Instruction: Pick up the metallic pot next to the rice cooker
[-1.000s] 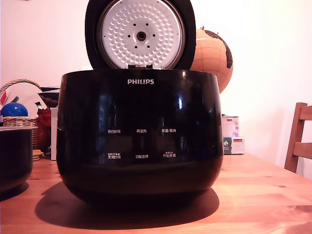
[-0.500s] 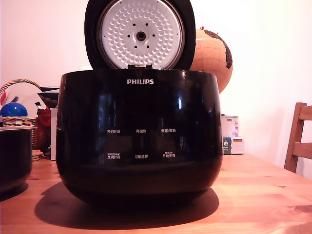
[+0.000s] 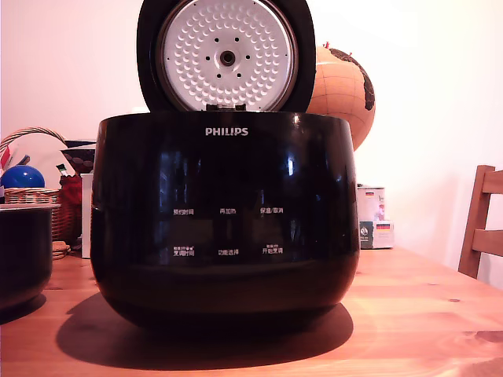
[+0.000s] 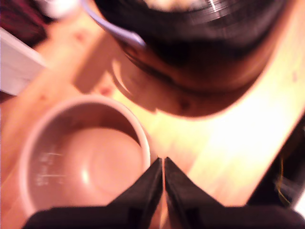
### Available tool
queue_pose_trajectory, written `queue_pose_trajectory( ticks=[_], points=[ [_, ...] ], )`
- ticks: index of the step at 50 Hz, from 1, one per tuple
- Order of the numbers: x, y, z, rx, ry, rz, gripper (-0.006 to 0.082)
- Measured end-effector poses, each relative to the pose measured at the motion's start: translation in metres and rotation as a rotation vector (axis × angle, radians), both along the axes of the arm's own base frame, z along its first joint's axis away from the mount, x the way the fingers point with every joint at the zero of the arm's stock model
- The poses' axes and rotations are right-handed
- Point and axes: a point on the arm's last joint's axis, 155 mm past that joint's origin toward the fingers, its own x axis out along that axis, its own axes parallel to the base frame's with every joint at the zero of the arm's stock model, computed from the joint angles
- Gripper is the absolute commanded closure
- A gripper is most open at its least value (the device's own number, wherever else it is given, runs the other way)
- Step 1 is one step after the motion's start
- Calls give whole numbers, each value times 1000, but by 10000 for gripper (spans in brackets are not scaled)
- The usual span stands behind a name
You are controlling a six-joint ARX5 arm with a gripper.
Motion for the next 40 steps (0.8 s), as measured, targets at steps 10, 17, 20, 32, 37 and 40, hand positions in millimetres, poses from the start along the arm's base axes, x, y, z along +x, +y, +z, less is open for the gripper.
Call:
queue_pose_trajectory(
  ticks=[10, 17, 20, 32, 37, 40],
  points=[
    [-2, 3, -34, 51, 182, -14, 559],
    [4, 4, -46, 60, 234, -6, 365],
    [7, 7, -50, 75, 244, 6, 328],
    [35, 25, -68, 146, 246, 70, 311],
    [44, 26, -76, 147, 256, 81, 311],
    [47, 28, -82, 150, 274, 86, 311]
  ],
)
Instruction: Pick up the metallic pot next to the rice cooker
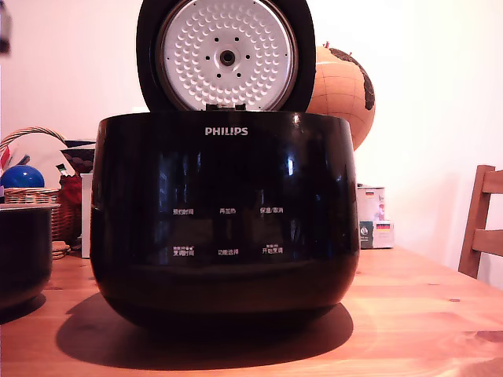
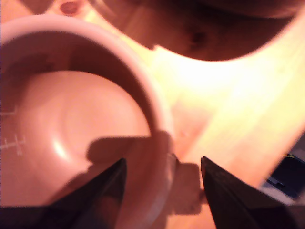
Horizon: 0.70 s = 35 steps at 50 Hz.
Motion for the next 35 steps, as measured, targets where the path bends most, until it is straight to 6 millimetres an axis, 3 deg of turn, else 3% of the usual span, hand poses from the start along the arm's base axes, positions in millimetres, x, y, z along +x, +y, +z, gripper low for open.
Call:
queue_pose_trajectory(
  ticks=[11, 30, 35],
  points=[
    [5, 3, -23, 9, 77, 13, 314],
    [9, -1, -38, -3, 120, 14, 320],
    [9, -1, -44, -4, 138, 14, 412]
  ],
)
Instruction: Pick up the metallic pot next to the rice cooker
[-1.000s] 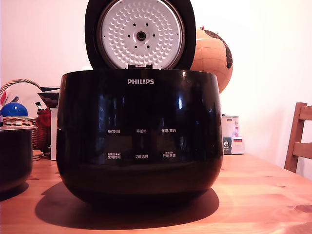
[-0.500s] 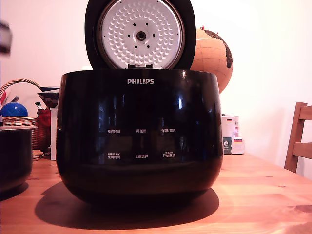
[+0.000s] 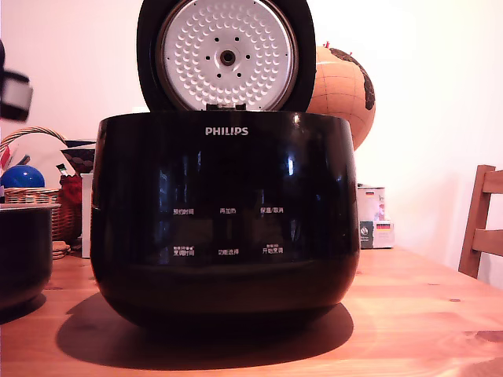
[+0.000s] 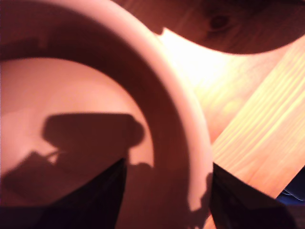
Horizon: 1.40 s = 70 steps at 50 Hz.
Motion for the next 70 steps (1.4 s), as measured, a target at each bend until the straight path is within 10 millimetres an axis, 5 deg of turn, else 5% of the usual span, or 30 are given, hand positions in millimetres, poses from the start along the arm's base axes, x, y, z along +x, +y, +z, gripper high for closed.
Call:
queue_pose_trajectory(
  ticks=[10, 30, 40, 70],
  points=[
    [2, -1, -1, -4, -3, 2, 800],
    [12, 5, 14, 70, -57, -5, 787],
    [-12, 9, 21, 131, 24, -8, 787],
    [-21, 3, 122, 183, -151, -28, 787]
  ],
)
